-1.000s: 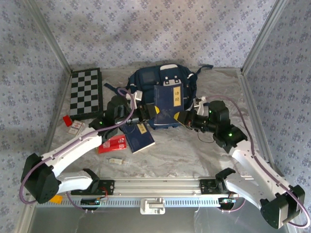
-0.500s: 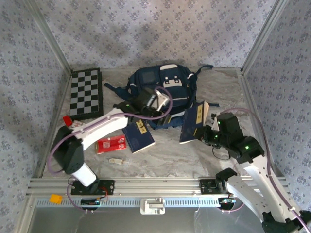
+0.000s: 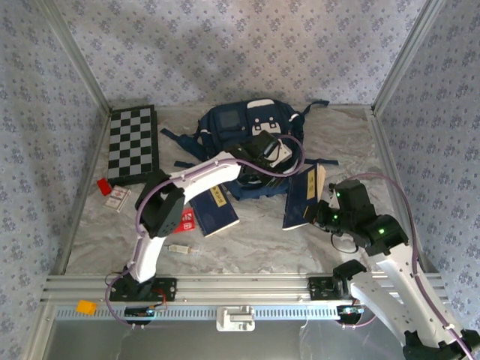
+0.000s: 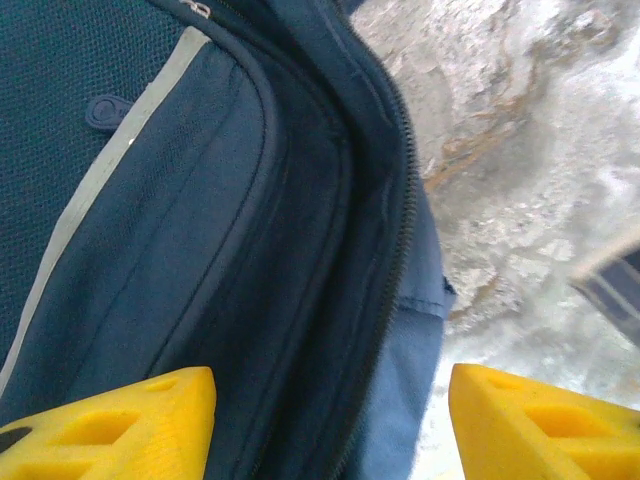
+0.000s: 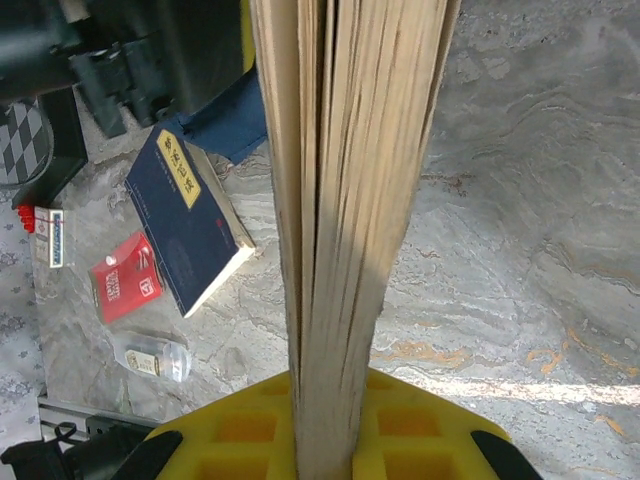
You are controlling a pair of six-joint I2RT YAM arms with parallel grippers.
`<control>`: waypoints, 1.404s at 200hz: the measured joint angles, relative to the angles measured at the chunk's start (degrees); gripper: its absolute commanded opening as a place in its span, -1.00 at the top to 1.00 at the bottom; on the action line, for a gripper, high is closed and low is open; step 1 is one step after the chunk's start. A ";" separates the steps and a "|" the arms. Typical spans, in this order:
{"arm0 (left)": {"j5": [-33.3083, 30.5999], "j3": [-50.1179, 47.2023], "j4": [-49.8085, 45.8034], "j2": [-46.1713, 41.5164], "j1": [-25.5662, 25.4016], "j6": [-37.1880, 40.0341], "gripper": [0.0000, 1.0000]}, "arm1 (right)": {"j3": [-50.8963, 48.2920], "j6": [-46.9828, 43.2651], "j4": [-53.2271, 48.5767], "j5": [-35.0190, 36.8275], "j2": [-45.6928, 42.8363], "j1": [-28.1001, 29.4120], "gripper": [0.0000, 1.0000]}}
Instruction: Pack books, pencil case, and school supplies into a backpack
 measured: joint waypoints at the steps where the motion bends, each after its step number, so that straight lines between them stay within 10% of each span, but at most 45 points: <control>1: 0.02 0.35 -0.17 0.26 0.00 0.11 -0.19 | -0.02 0.00 0.00 -0.02 -0.04 -0.02 1.00; 123: 0.57 5.73 -5.22 5.49 0.37 2.60 0.99 | -2.32 -0.15 0.39 -2.58 -1.40 -0.98 1.00; 219: -2.47 17.44 -8.85 -1.95 2.36 4.85 1.00 | -6.91 2.32 16.76 -7.61 2.95 -1.51 1.00; 281: -0.92 23.87 -13.22 -1.97 4.04 5.68 1.00 | -8.28 5.01 42.47 -9.31 24.09 -0.61 1.00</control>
